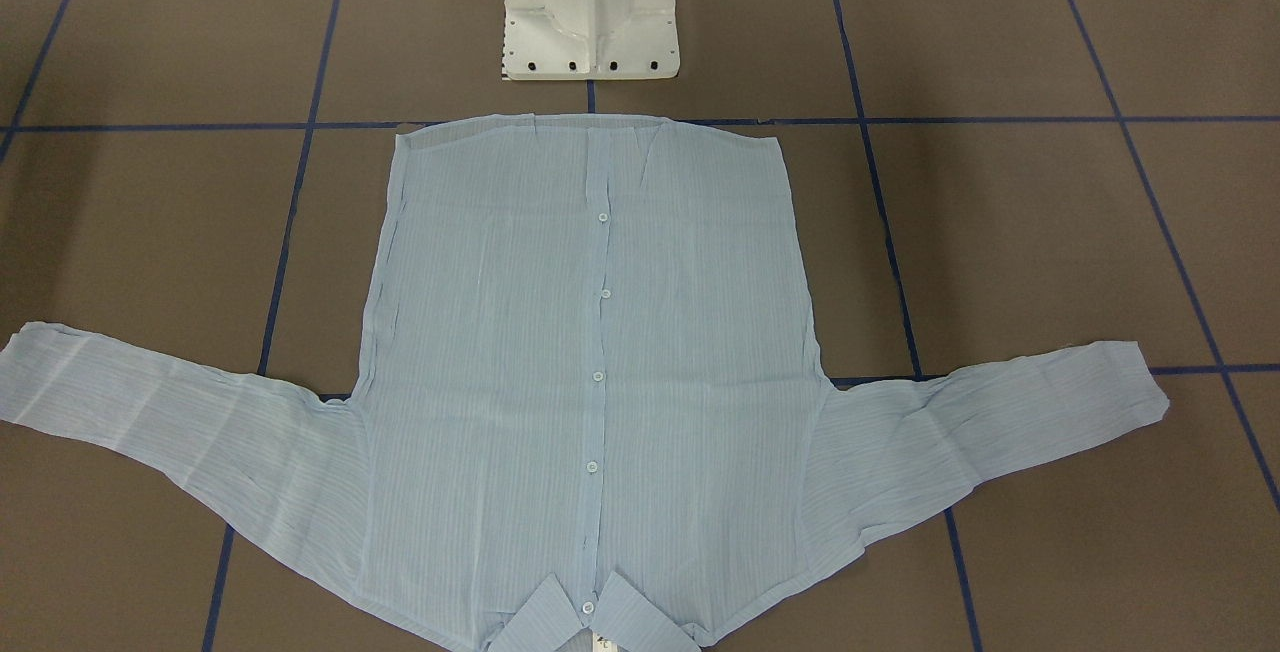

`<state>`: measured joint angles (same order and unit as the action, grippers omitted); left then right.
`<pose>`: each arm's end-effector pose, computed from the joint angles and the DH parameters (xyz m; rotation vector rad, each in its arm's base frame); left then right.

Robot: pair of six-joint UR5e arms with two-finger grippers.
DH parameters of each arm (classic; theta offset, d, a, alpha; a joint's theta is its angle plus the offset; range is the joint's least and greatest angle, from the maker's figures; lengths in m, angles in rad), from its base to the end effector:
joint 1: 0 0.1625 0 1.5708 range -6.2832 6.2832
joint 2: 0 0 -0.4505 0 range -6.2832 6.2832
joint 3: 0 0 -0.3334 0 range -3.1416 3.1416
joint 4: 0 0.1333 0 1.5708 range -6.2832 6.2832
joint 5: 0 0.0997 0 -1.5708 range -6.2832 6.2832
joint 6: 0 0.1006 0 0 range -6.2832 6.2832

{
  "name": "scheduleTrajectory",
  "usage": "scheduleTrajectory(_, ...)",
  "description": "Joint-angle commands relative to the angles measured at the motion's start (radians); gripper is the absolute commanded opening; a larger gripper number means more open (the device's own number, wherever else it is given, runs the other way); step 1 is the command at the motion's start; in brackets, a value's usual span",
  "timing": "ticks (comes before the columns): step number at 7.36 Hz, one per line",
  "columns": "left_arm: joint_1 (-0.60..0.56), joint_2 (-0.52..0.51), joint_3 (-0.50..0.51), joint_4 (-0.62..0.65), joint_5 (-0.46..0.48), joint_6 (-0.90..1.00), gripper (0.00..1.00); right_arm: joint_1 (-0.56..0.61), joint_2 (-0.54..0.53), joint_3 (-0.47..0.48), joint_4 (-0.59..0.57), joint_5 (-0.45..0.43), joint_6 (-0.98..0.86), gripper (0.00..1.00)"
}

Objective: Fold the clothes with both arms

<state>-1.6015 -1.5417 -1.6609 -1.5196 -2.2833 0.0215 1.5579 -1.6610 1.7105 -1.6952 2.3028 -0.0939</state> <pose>-0.0804 -0.4178 0.6676 0.0280 0.7120 -0.0053 0.0611 -0.3870 0.6768 -0.0419 -0.7341 -0.0745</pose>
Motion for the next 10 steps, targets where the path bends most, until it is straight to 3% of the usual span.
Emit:
scheduleTrajectory(1, 0.000, 0.002, -0.006, -0.001, 0.001, 0.000, 1.00, 0.004, 0.000, -0.002, 0.000, 0.006, 0.008, 1.00)
scheduleTrajectory(10, 0.005, -0.067, -0.017, -0.005, 0.004, -0.002, 1.00, -0.001, 0.038, 0.005, 0.003, 0.032, 0.037, 1.00)
